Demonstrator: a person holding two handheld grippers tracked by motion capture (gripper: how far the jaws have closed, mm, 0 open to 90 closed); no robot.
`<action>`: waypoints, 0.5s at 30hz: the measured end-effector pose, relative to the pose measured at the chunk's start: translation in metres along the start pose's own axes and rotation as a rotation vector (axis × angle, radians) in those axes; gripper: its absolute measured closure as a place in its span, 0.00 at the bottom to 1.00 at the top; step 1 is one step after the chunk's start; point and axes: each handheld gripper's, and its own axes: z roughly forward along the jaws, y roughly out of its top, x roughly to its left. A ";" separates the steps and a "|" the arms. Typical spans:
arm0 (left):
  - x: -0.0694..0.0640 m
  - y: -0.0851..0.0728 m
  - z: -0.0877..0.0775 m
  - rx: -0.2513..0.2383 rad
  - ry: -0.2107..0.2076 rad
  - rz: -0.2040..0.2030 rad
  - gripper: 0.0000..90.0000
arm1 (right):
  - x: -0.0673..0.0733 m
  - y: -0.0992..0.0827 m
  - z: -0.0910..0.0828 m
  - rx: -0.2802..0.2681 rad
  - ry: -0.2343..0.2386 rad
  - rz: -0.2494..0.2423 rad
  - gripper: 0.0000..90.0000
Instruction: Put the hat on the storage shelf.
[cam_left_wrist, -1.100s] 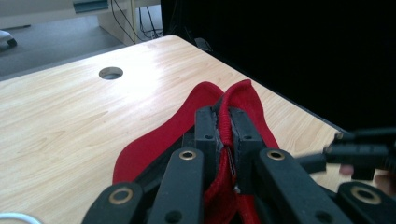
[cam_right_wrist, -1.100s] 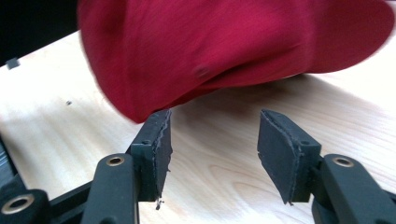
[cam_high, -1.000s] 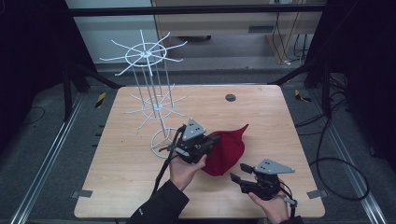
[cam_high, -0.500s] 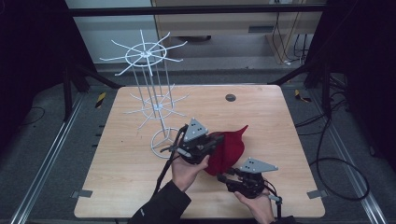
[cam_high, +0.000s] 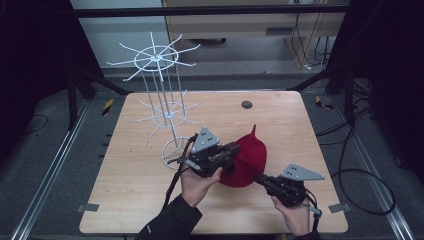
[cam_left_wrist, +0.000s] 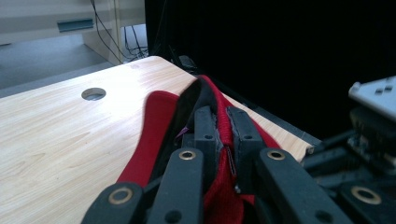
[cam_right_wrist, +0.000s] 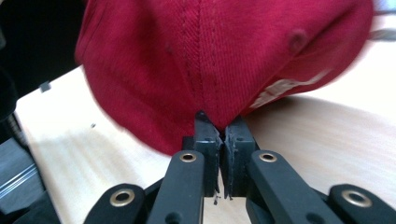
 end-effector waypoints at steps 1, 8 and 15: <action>-0.001 -0.001 -0.001 0.002 -0.001 0.005 0.92 | -0.001 0.002 -0.003 0.001 -0.011 -0.010 0.96; -0.005 -0.019 -0.010 0.029 -0.007 0.025 0.92 | -0.005 0.024 -0.019 -0.012 -0.065 -0.066 0.96; 0.004 -0.046 -0.032 0.055 0.017 0.011 0.92 | 0.011 0.050 -0.008 0.068 -0.057 -0.166 0.96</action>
